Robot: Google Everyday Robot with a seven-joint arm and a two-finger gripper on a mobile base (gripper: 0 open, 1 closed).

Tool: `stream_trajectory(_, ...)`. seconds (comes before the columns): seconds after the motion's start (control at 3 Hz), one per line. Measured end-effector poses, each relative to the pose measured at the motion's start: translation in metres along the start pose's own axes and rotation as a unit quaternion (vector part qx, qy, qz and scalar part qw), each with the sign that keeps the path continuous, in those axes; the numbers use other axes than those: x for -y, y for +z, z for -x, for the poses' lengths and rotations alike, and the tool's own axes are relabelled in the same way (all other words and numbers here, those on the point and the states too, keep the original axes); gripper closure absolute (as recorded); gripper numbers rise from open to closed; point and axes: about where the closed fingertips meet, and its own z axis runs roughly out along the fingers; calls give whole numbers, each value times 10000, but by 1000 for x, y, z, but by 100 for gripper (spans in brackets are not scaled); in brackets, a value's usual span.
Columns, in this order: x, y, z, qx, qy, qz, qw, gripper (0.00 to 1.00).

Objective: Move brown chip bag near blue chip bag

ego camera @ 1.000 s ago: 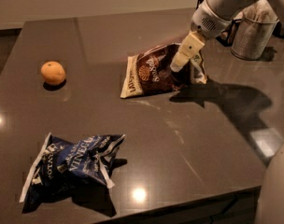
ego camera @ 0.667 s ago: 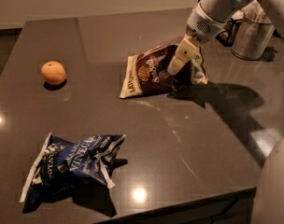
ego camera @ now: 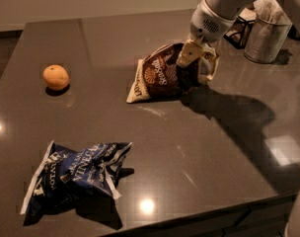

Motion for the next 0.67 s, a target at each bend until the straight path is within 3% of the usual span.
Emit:
stream_trajectory(0.33,-27,-25,19,328,-577,-125,9977,93)
stream_trajectory(0.67,-61,-52,33,756,-1140,-155,9905,100)
